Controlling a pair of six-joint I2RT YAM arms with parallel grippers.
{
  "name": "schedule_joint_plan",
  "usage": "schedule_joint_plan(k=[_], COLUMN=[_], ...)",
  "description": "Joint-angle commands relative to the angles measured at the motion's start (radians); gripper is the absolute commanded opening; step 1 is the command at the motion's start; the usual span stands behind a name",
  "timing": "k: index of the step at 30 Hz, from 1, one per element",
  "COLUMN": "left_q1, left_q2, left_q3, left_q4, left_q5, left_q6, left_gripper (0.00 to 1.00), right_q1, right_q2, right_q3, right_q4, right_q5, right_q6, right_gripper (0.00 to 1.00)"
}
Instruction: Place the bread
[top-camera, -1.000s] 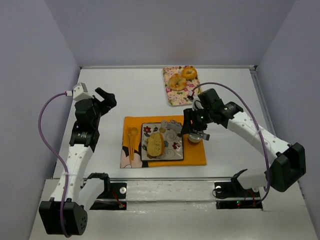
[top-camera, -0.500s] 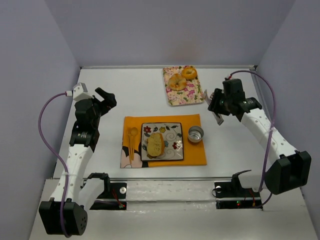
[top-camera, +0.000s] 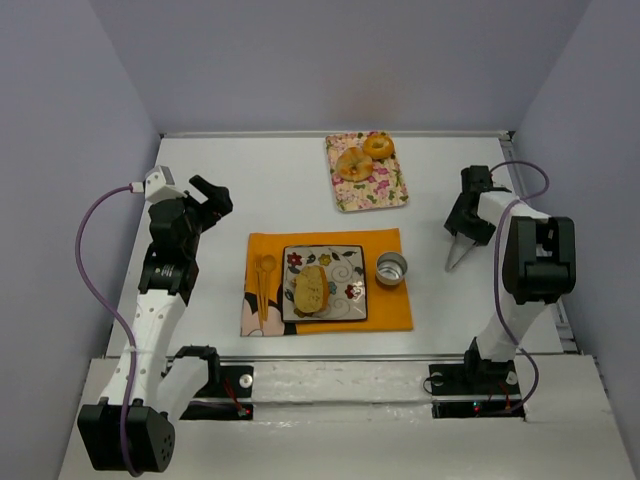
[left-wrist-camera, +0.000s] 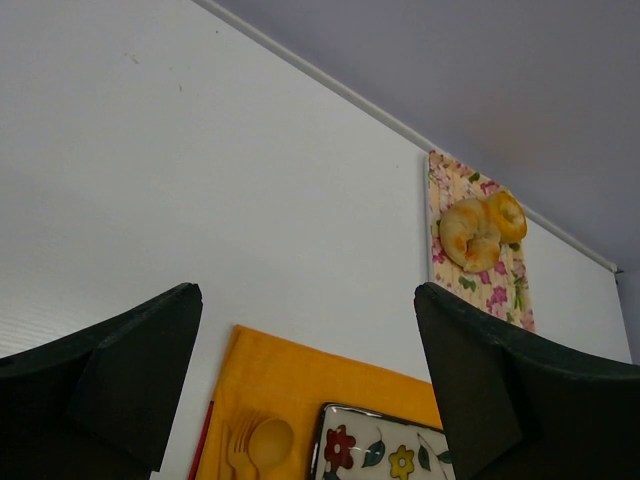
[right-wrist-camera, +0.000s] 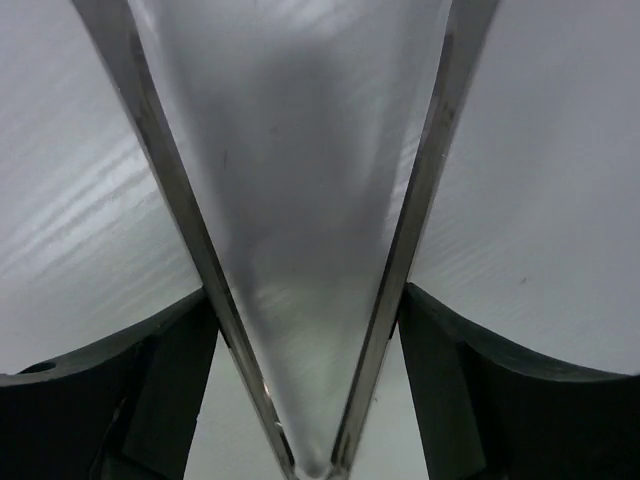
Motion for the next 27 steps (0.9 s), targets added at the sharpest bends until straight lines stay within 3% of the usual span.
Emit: schedule_joint_plan(k=[1,4,12,19,27], left_q1=[0.004,0.004,0.004,0.002,-0.001], left_q2=[-0.019,-0.019,-0.022,-0.025,-0.037], left_q3=[-0.004,-0.001,-0.002,-0.001,-0.008], left_q4=[0.04,0.038,0.038,0.04,0.041], left_q5=[-0.011,-0.008,-0.005,-0.005,-0.005], left_q6=[0.007,0.006,0.004,0.012,0.007], left_gripper=[0.99,0.99,0.99,0.99,0.99], right_q1=[0.004,0.004,0.004,0.004,0.004], right_q2=[-0.017,-0.017,-0.212,-0.607,-0.925], right_q3=[0.069,0.09,0.118,0.032,-0.198], right_q4=[0.052,0.044,-0.009,-0.029,-0.029], right_q5=[0.058,0.047,0.042,-0.088,-0.165], right_q6=[-0.031,-0.041,-0.052,-0.071,0.067], right_gripper=[0.91,1.0,1.0,1.0,1.0])
